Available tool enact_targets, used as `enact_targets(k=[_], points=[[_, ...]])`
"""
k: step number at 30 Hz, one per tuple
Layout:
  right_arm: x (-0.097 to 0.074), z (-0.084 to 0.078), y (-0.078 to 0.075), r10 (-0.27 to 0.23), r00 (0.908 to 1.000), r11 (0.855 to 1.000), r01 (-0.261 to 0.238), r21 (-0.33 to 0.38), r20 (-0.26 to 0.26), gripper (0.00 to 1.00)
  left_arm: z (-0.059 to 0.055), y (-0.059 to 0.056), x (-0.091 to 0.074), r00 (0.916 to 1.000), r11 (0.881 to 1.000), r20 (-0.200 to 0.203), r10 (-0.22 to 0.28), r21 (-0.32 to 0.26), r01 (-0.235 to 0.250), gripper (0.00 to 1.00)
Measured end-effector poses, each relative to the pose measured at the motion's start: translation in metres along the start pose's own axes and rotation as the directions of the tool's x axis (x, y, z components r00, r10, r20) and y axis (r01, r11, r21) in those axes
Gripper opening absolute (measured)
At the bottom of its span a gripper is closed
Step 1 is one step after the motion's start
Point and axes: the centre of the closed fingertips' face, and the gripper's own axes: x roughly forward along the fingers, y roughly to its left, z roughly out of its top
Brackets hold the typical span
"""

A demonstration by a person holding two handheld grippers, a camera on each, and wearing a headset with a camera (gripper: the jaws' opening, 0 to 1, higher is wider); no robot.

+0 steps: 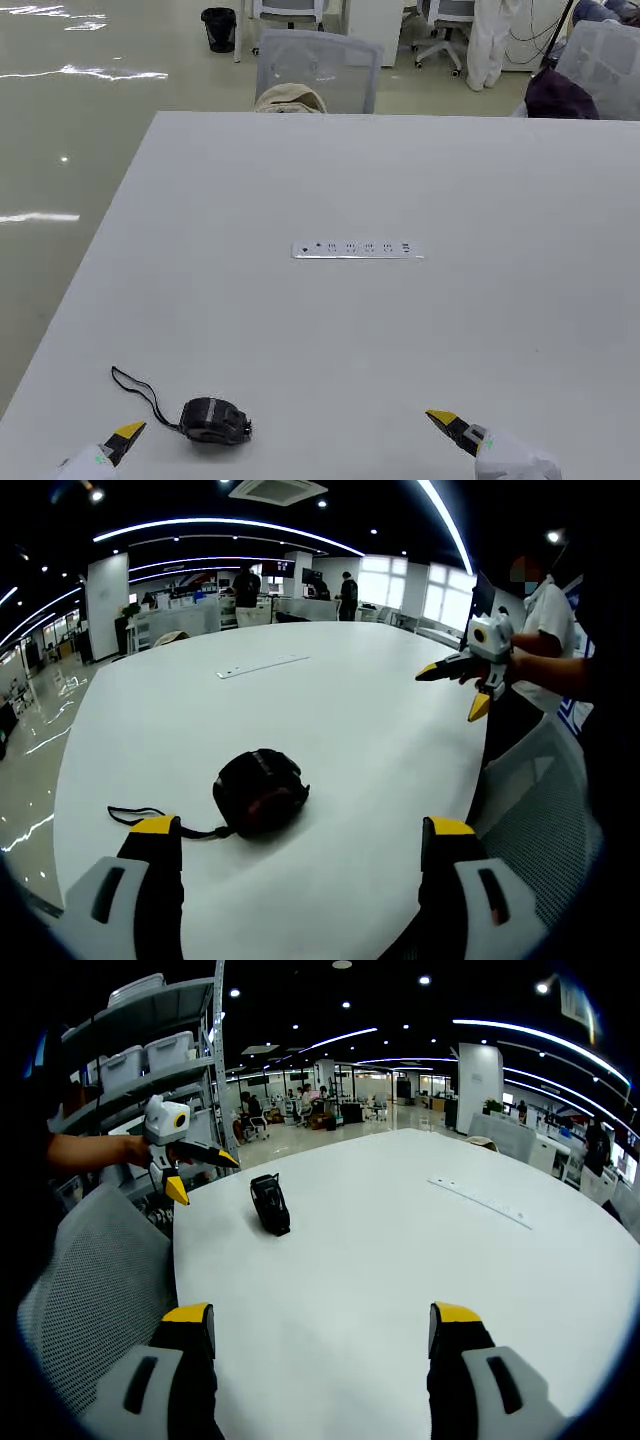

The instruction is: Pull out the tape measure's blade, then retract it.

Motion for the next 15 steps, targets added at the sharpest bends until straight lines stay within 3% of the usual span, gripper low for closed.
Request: enact_targets(k=[15], points=[[0.0006,-0.0003,0.0004,0.004,1.0000,1.000,-0.004,-0.005,-0.006,0.89,-0.0032,0.0001,0.0016,0.9999,1.000,-0.010,-0.001,0.002,0.001,0.99]])
